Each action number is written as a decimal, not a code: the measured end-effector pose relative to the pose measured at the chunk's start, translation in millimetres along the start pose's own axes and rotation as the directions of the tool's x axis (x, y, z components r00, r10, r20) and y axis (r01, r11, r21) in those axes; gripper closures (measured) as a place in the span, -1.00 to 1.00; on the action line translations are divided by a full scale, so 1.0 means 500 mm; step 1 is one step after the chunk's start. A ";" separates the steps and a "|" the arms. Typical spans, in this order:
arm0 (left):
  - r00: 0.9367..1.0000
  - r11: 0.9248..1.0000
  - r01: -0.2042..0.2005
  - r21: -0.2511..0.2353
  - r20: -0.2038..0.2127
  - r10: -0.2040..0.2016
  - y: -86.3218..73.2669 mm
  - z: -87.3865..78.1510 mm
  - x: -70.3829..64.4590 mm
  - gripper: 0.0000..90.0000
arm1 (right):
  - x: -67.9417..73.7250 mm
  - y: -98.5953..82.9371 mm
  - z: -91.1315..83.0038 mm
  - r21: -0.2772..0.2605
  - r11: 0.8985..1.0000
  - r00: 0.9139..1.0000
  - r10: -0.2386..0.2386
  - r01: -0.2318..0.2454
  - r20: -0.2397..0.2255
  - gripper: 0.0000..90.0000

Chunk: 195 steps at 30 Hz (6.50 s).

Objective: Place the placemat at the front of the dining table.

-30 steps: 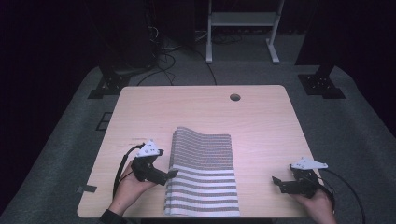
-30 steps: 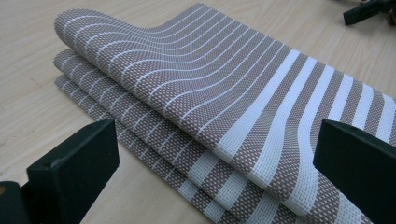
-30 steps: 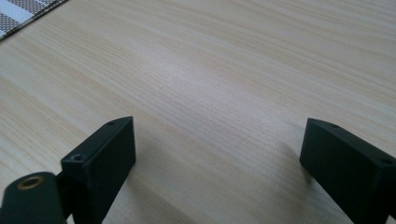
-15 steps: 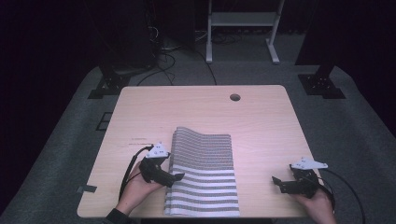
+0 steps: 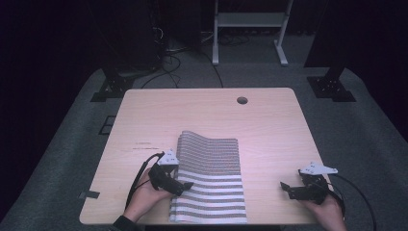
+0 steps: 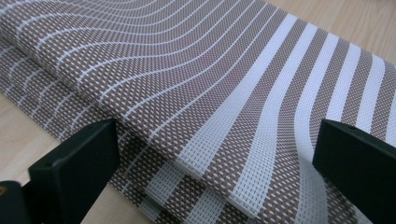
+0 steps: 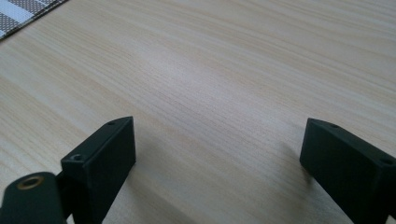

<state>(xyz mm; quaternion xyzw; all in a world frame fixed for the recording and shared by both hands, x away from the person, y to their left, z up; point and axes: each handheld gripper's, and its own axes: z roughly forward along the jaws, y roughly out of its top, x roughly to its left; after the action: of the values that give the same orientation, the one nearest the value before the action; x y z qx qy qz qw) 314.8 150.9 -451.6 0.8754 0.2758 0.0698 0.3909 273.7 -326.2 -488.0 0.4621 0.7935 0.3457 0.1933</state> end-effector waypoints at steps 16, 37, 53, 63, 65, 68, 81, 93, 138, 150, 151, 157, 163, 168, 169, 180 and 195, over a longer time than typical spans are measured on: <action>0.998 0.999 -0.035 -0.022 -0.059 0.033 0.004 -0.018 -0.005 -0.29 | 0.000 0.000 0.000 0.000 1.000 1.000 0.000 0.000 0.000 -0.79; 0.998 0.999 -0.046 -0.025 -0.047 0.045 0.030 -0.027 -0.017 0.73 | 0.000 0.000 0.000 -0.001 1.000 1.000 0.000 0.000 0.000 -0.79; 0.997 0.996 -0.062 -0.066 -0.045 0.060 0.060 -0.030 -0.023 0.93 | 0.000 0.000 0.000 -0.001 1.000 1.000 -0.001 0.001 0.000 -0.79; 0.996 0.993 -0.082 -0.081 -0.045 0.078 0.091 -0.018 -0.024 0.93 | 0.000 0.000 0.000 -0.001 1.000 1.000 0.000 0.000 0.000 -0.79; 0.996 0.993 -0.083 -0.086 -0.045 0.080 0.097 -0.015 -0.024 0.93 | 0.000 0.000 0.000 -0.001 1.000 1.000 -0.001 0.001 0.000 -0.79; 0.996 0.992 -0.083 -0.094 -0.045 0.079 0.104 -0.010 -0.023 0.93 | 0.000 0.000 0.000 -0.001 1.000 1.000 -0.001 0.001 0.000 -0.79; 0.995 0.989 -0.099 -0.113 -0.039 0.095 0.146 0.014 -0.026 0.94 | 0.000 0.000 0.000 -0.001 1.000 1.000 -0.001 0.001 0.000 -0.79; 0.995 0.986 -0.103 -0.130 -0.029 0.100 0.182 0.041 -0.028 0.94 | 0.000 0.000 0.000 -0.001 1.000 1.000 0.000 0.000 0.000 -0.79; 0.998 0.994 -0.064 -0.094 -0.002 0.064 0.316 0.215 -0.008 0.93 | 0.000 0.000 0.000 -0.001 1.000 1.000 0.000 0.000 -0.001 -0.79; 0.997 0.993 -0.065 -0.101 -0.055 0.059 0.312 0.207 0.010 0.31 | 0.000 0.000 0.000 -0.001 1.000 1.000 0.000 0.000 -0.001 -0.79; 0.997 0.992 -0.062 -0.106 -0.053 0.057 0.312 0.204 0.012 0.28 | 0.000 0.000 0.000 -0.001 1.000 1.000 0.000 0.000 -0.001 -0.79; 0.996 0.991 -0.075 -0.107 -0.049 0.070 0.306 0.184 0.013 -0.03 | 0.000 0.000 0.000 -0.001 1.000 1.000 -0.001 0.001 -0.001 -0.79; 0.996 0.991 -0.082 -0.103 -0.030 0.080 0.285 0.155 0.016 -0.29 | 0.000 0.000 0.000 -0.001 1.000 1.000 -0.001 0.001 -0.001 -0.79; 0.996 0.992 -0.089 -0.094 -0.024 0.087 0.264 0.129 0.021 -0.44 | 0.000 0.000 0.000 -0.001 1.000 1.000 -0.002 0.002 0.000 -0.80; 0.996 0.992 -0.085 -0.097 -0.023 0.083 0.259 0.124 0.022 -0.48 | 0.000 0.000 0.000 -0.001 1.000 1.000 -0.001 0.001 -0.001 -0.80; 0.995 0.991 -0.086 -0.102 -0.049 0.082 0.192 0.060 0.020 -0.76 | 0.000 0.000 0.000 -0.001 1.000 1.000 0.000 0.000 0.000 -0.79; 0.996 0.988 -0.071 -0.137 -0.069 0.062 0.095 -0.019 0.019 -1.00 | -0.003 -0.002 -0.002 -0.003 1.000 1.000 -0.011 0.011 -0.012 -0.79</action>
<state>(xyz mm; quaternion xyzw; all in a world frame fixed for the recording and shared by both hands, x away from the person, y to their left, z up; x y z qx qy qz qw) 339.6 136.5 -411.6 0.8520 0.2536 0.1302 0.4392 273.5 -328.1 -488.1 0.4552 0.7968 0.3484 0.1910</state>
